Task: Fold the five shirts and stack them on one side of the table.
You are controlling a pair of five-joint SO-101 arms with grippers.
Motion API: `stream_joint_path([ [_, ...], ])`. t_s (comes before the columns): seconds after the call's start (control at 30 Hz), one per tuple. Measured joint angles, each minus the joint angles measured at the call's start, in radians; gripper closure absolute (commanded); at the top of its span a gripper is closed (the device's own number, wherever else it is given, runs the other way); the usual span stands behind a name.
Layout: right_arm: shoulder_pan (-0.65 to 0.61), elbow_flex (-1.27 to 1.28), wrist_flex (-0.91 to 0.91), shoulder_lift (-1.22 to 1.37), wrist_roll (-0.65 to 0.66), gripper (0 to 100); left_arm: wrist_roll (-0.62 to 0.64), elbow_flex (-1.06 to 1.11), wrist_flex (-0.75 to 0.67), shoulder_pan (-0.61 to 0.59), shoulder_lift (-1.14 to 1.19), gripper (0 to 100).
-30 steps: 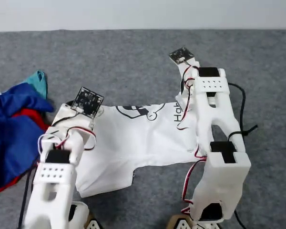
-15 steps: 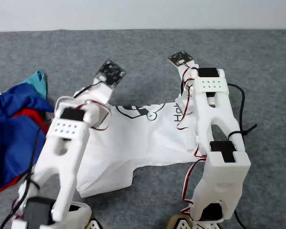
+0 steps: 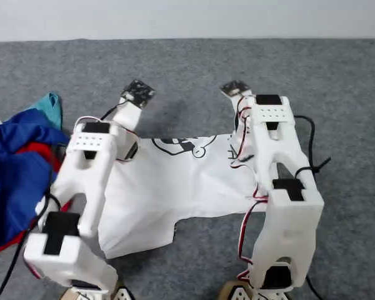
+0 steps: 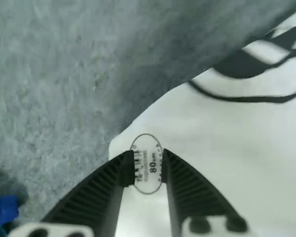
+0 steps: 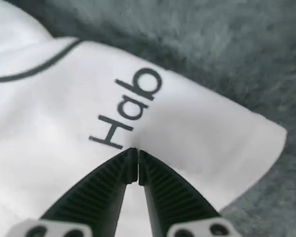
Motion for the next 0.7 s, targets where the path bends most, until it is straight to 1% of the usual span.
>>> stream_joint_path([
  [0.1,0.028,-0.051,0.000,0.054,0.000,98.9,-0.046,-0.048,0.038,-0.037,0.057,90],
  [0.33,0.106,-0.186,0.035,0.095,0.000,98.9,-0.064,-0.121,0.084,-0.117,0.110,90],
  [0.5,0.103,-0.321,0.164,0.095,0.000,98.9,-0.069,-0.126,0.143,-0.104,0.075,90],
  [0.7,0.040,-0.516,0.370,0.095,0.000,98.9,-0.071,-0.126,0.247,-0.037,-0.110,90],
])
